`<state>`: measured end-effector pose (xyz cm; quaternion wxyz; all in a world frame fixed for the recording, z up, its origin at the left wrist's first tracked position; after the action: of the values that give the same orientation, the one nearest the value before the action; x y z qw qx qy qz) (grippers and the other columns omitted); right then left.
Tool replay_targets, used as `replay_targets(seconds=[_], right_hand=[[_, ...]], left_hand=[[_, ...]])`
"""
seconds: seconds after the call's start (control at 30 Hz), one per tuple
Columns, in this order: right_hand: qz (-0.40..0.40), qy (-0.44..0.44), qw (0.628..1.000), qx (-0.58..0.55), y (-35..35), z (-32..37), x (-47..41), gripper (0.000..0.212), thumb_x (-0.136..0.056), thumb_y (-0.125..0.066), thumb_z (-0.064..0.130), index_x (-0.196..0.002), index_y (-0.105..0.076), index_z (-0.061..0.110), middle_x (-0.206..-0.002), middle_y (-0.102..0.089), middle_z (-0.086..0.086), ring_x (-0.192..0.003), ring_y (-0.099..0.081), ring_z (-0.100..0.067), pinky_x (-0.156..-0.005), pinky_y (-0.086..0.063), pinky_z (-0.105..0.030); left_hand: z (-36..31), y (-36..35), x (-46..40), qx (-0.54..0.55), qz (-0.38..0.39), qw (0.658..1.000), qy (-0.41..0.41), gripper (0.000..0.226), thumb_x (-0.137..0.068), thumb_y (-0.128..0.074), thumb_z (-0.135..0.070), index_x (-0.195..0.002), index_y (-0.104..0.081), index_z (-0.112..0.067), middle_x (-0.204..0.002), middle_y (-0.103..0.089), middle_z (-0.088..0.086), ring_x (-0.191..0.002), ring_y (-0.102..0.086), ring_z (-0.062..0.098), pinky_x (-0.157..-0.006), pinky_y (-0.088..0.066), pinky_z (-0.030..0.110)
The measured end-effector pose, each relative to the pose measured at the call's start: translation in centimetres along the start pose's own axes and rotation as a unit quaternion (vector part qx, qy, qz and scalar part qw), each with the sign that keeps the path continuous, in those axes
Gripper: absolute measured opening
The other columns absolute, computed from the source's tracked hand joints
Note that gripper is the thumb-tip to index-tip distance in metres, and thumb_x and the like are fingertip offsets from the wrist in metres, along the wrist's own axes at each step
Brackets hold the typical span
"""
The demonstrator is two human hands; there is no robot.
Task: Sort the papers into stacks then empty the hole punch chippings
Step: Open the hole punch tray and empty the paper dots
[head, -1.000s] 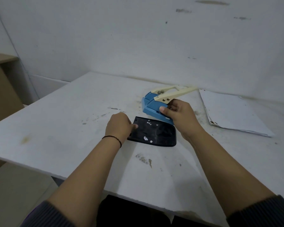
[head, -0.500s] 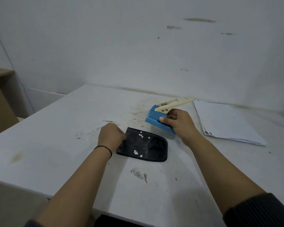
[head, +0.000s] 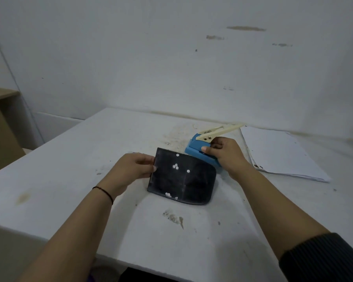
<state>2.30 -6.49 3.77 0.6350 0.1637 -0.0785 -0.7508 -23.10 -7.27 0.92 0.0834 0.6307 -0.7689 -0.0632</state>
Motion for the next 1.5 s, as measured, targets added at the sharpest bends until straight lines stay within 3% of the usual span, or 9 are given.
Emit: replay_targets(seconds=[0.2, 0.43, 0.63, 0.8, 0.93, 1.07, 1.2, 1.37, 1.5], right_hand=[[0.018, 0.010, 1.000, -0.001, -0.3, 0.9, 0.2, 0.011, -0.078, -0.073, 0.016, -0.085, -0.065, 0.013, -0.086, -0.069, -0.002, -0.073, -0.062, -0.009, -0.064, -0.045, -0.018], [0.026, 0.006, 1.000, -0.001, -0.7, 1.1, 1.0, 0.026, -0.078, -0.074, 0.016, -0.097, -0.067, 0.001, -0.099, -0.071, -0.018, -0.081, -0.063, -0.019, -0.072, -0.046, -0.027], [0.028, 0.001, 1.000, 0.006, -0.9, 0.6, 1.2, 0.035, -0.077, -0.074, 0.017, -0.102, -0.064, -0.005, -0.102, -0.069, -0.023, -0.098, -0.064, -0.037, -0.079, -0.046, -0.036], [0.019, 0.005, 1.000, 0.003, -0.9, 0.7, 1.2, 0.030, -0.077, -0.075, 0.017, -0.097, -0.065, -0.003, -0.100, -0.071, -0.020, -0.097, -0.066, -0.034, -0.090, -0.051, -0.045], [0.009, 0.023, 1.000, 0.000, -0.6, 1.0, 0.6, 0.027, -0.079, -0.072, 0.015, -0.094, -0.063, -0.006, -0.092, -0.069, -0.024, -0.080, -0.064, -0.024, -0.078, -0.054, -0.033], [-0.005, 0.039, 0.999, -0.009, -0.3, 1.4, -0.3, 0.022, -0.079, -0.072, 0.011, -0.094, -0.064, -0.003, -0.095, -0.069, -0.024, -0.086, -0.067, -0.032, -0.084, -0.054, -0.040], [-0.011, 0.049, 0.998, -0.038, -0.1, 1.7, -1.3, 0.017, -0.079, -0.072, 0.010, -0.093, -0.065, 0.015, -0.093, -0.071, -0.003, -0.088, -0.068, -0.018, -0.076, -0.055, -0.022], [-0.011, 0.052, 0.996, -0.075, 0.1, 2.0, -2.6, 0.021, -0.077, -0.073, 0.009, -0.092, -0.064, 0.021, -0.097, -0.071, 0.000, -0.094, -0.068, -0.014, -0.085, -0.054, -0.026], [0.000, 0.061, 0.994, -0.089, 0.2, 2.5, -3.7, 0.025, -0.072, -0.077, 0.010, -0.090, -0.065, 0.023, -0.093, -0.073, 0.003, -0.087, -0.069, -0.010, -0.073, -0.054, -0.015]], left_hand=[[-0.5, 0.5, 1.8, 0.019, -0.009, 0.996, -0.083, 0.022, -0.078, -0.069, -0.003, -0.094, -0.074, -0.018, -0.094, -0.075, 0.002, -0.090, -0.070, 0.014, -0.083, -0.055, 0.022], [-0.2, 0.1, 3.6, -0.066, -0.094, 0.976, -0.186, 0.022, -0.076, -0.073, -0.008, -0.085, -0.074, -0.028, -0.086, -0.073, -0.018, -0.084, -0.066, -0.003, -0.073, -0.041, -0.001], [0.2, 0.4, 4.3, -0.035, -0.125, 0.965, -0.230, 0.023, -0.076, -0.072, -0.006, -0.083, -0.074, -0.028, -0.087, -0.074, -0.014, -0.087, -0.066, -0.001, -0.078, -0.045, 0.005], [1.3, 0.9, 3.8, 0.021, -0.144, 0.969, -0.201, 0.027, -0.076, -0.072, -0.007, -0.086, -0.074, -0.032, -0.086, -0.074, -0.018, -0.087, -0.068, -0.001, -0.075, -0.048, 0.005], [0.9, 1.3, 2.2, 0.069, -0.120, 0.976, -0.170, 0.026, -0.077, -0.071, -0.004, -0.091, -0.074, -0.025, -0.086, -0.075, -0.013, -0.084, -0.070, 0.002, -0.071, -0.050, 0.007], [0.4, 2.1, 0.0, 0.060, -0.090, 0.986, -0.128, 0.023, -0.077, -0.071, -0.004, -0.093, -0.074, -0.020, -0.086, -0.076, -0.005, -0.082, -0.071, 0.010, -0.070, -0.054, 0.014], [0.6, 3.0, -2.0, 0.074, -0.073, 0.991, -0.084, 0.021, -0.076, -0.071, -0.001, -0.087, -0.075, -0.018, -0.085, -0.076, -0.002, -0.081, -0.072, 0.013, -0.066, -0.055, 0.016], [1.3, 3.0, -4.3, 0.060, -0.059, 0.996, -0.010, 0.017, -0.071, -0.074, 0.003, -0.074, -0.076, -0.014, -0.078, -0.076, 0.006, -0.072, -0.072, 0.018, -0.059, -0.055, 0.018], [1.8, 2.2, -6.1, 0.029, -0.062, 0.997, 0.045, 0.007, -0.070, -0.075, 0.001, -0.075, -0.073, -0.002, -0.075, -0.073, 0.012, -0.068, -0.069, 0.019, -0.056, -0.055, 0.018]])
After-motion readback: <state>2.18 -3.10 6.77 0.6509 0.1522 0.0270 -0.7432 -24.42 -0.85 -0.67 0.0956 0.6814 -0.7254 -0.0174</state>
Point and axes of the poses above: each hand's wrist, its own x-axis away from the middle knuckle, its own y-axis out of the back of the hand, z = x × y, the point moved 3 cm from there along -x, towards the middle knuckle
